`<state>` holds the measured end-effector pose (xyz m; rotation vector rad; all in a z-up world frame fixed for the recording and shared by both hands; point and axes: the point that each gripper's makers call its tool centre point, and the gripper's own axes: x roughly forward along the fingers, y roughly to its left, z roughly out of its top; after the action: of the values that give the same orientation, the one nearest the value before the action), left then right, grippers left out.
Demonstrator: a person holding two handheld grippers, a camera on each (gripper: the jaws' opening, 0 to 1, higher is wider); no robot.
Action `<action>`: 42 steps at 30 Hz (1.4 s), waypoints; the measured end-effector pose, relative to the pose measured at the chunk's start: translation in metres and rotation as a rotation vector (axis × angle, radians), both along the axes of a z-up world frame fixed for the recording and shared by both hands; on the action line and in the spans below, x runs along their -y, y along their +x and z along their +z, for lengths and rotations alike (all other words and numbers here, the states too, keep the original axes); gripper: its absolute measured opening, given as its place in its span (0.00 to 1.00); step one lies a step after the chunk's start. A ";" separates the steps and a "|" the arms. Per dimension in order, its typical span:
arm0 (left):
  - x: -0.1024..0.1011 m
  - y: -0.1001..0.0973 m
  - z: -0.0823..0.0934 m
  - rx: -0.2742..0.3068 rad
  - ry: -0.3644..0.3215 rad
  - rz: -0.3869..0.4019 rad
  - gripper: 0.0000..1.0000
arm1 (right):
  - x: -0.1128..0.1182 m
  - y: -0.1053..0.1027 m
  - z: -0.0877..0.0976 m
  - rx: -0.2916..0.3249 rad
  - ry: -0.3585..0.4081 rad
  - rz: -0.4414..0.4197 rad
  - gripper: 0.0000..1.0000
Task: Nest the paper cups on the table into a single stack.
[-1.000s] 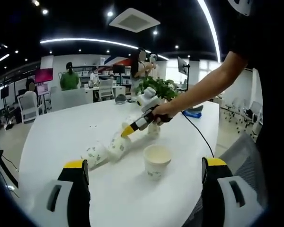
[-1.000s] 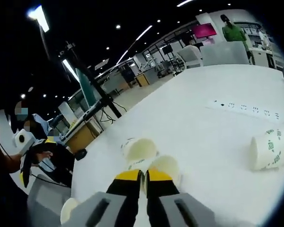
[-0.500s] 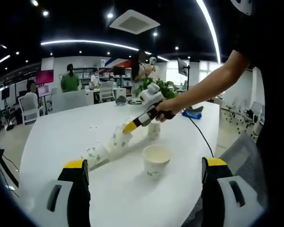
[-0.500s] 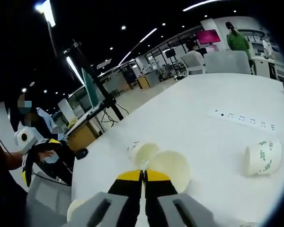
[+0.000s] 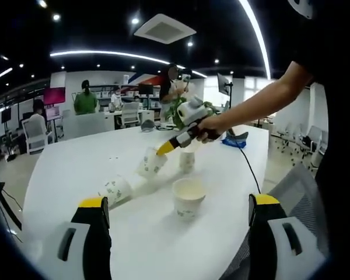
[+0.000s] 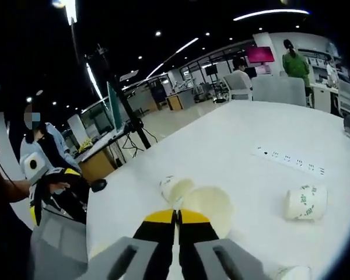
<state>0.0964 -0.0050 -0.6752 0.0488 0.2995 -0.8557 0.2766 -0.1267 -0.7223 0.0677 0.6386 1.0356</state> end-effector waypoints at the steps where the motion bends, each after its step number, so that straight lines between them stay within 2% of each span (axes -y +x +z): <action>1: 0.000 0.000 0.000 0.001 0.000 -0.001 0.99 | 0.001 0.000 0.001 0.004 -0.002 0.000 0.00; 18: 0.014 -0.005 0.007 0.024 -0.019 -0.039 0.99 | 0.019 -0.020 0.036 0.078 -0.040 -0.001 0.00; 36: 0.020 -0.011 0.009 0.036 -0.035 -0.063 0.99 | 0.008 -0.068 0.081 0.165 -0.074 0.102 0.00; 42: 0.021 -0.012 0.007 0.035 -0.036 -0.070 0.99 | 0.004 -0.081 0.085 0.178 -0.088 0.135 0.00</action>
<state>0.0840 -0.0261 -0.6678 0.0407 0.2508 -0.9284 0.1957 -0.1308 -0.6369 -0.1455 0.5309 1.1285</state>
